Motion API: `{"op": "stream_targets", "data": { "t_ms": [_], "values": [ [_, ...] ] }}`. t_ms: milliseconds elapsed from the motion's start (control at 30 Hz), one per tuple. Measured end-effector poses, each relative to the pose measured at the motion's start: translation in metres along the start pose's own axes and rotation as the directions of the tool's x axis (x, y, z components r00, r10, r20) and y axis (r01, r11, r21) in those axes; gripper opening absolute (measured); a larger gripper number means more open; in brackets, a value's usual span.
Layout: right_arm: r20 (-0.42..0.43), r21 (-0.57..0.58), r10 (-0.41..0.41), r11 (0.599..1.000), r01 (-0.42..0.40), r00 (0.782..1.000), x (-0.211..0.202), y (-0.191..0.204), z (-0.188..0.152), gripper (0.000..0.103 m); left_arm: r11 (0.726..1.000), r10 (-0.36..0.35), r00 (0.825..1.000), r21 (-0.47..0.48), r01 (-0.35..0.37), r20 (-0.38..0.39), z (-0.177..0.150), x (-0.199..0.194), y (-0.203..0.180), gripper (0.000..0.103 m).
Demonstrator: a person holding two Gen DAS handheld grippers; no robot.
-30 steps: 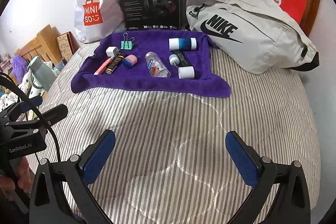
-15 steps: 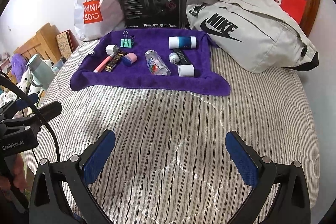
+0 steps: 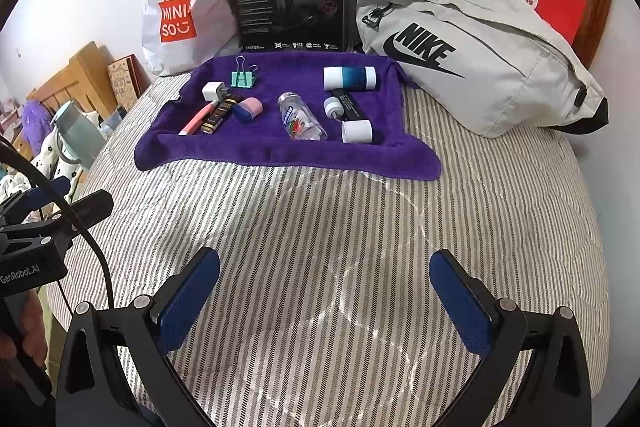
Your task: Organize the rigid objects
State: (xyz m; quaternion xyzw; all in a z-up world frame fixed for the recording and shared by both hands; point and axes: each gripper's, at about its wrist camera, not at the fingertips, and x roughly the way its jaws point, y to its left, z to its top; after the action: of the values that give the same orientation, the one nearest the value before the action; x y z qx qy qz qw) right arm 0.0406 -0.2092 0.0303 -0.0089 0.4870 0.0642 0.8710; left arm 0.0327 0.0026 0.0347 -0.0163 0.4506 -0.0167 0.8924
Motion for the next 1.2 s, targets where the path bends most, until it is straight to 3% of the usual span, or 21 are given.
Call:
{"op": "stream_targets", "data": {
  "t_ms": [1200],
  "values": [
    [-0.009, 0.004, -0.002, 1.000, 0.002, 1.000, 0.0010, -0.0047, -0.0012, 0.103, 1.000, 0.008, 1.000, 0.017, -0.008, -0.013, -0.0029, 0.0005, -0.0034, 0.102]
  ]
}}
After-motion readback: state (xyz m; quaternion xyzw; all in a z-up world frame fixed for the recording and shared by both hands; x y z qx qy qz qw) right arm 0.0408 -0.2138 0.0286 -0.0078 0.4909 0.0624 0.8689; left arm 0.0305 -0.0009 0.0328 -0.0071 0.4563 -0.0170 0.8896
